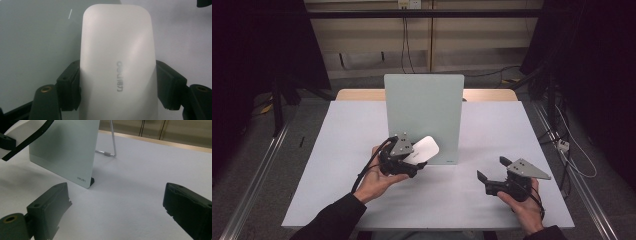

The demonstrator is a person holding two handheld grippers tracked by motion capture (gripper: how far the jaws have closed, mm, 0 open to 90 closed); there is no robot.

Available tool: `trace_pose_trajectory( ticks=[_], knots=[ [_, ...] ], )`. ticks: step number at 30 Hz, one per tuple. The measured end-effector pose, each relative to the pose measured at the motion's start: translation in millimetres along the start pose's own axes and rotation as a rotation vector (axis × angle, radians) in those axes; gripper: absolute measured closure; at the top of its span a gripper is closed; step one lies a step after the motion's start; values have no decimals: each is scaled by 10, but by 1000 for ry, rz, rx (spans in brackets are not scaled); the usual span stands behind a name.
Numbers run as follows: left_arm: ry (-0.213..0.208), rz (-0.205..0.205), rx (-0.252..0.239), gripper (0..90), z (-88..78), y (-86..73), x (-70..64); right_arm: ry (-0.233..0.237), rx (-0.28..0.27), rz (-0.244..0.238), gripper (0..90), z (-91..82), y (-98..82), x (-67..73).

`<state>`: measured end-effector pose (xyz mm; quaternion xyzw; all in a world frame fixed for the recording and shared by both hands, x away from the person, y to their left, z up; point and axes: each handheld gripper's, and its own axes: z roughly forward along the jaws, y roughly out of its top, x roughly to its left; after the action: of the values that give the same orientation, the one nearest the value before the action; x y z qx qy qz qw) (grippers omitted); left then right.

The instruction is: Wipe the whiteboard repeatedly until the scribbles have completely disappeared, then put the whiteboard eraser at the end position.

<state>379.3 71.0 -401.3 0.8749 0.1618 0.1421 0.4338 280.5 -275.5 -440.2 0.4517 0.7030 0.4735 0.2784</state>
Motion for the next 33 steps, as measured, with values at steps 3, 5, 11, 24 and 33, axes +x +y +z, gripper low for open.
trace_pose_trajectory(
  ticks=[3, 5, 11, 24, 33],
  knots=[
    [-10, -15, -7, 308, -31, -3, 26, -3, -3, 0, 62, -10, -2, -1],
    [-25, -24, -14, 308, -47, -6, 41, -1, -2, 1, 62, -8, -2, -5],
    [-73, -49, -9, 308, -111, -29, 96, 0, 5, 3, 62, 26, 5, 1],
    [-122, -90, 55, 308, -249, -93, 127, 5, 0, 0, 62, -6, -4, -1],
    [-174, -48, 173, 308, -171, -139, -32, 7, 3, -6, 62, 11, 0, 7]
  ],
)
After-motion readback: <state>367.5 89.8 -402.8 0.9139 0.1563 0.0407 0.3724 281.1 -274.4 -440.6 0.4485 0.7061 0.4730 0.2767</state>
